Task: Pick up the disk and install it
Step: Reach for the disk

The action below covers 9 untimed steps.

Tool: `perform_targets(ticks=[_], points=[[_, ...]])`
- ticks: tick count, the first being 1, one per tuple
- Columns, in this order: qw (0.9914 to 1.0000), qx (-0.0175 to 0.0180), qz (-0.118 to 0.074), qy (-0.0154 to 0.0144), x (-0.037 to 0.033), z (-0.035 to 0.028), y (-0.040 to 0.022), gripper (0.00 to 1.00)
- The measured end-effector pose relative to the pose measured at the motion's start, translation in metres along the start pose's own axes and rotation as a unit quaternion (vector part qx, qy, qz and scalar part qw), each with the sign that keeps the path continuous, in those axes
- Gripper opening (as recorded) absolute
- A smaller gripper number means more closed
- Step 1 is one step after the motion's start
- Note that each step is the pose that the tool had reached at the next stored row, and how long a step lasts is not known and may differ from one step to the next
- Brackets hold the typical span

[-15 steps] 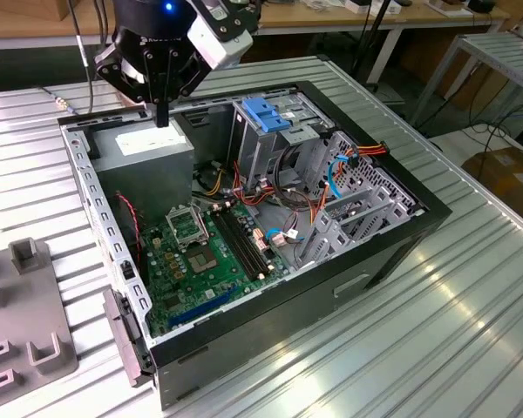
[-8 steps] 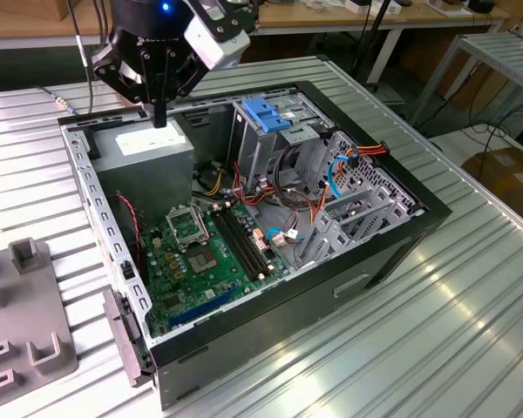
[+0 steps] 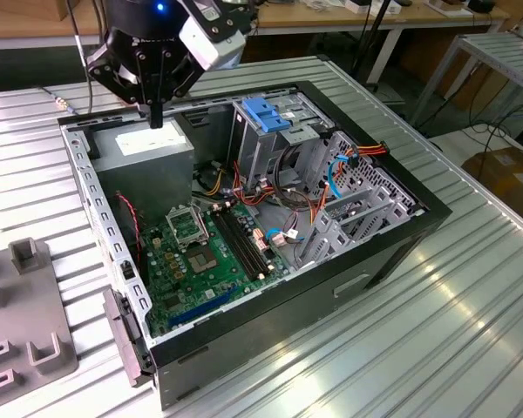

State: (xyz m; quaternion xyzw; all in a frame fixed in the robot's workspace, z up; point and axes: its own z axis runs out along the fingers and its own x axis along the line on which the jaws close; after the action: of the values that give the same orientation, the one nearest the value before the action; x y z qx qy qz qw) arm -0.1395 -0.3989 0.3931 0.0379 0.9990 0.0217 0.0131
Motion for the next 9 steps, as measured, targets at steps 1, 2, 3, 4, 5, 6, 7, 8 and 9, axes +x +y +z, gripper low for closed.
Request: perform_targets(ticks=[1, 2, 3, 4, 5, 6, 7, 8, 9], points=[[1.0, 0.0, 0.0, 0.0, 0.0007, 0.0, -0.0001, 0.1], [1.0, 0.0, 0.0, 0.0, 0.0018, 0.0, -0.0001, 0.1], [1.0, 0.0001, 0.0, 0.0, 0.0026, 0.0, -0.0002, 0.1], [1.0, 0.0001, 0.0, 0.0001, 0.0038, -0.0001, -0.0003, 0.1], [1.0, 0.0, 0.0, 0.0, 0.0049, -0.0001, -0.0004, 0.1], [1.0, 0.0, 0.0, 0.0, 0.0068, -0.0001, -0.0005, 0.1], [1.0, 0.0, 0.0, 0.0, 0.0076, -0.0001, -0.0005, 0.1], [1.0, 0.0, 0.0, 0.0, 0.0081, -0.0001, -0.0006, 0.1], [1.0, 0.0001, 0.0, 0.0, 0.0084, -0.0002, -0.0006, 0.1]])
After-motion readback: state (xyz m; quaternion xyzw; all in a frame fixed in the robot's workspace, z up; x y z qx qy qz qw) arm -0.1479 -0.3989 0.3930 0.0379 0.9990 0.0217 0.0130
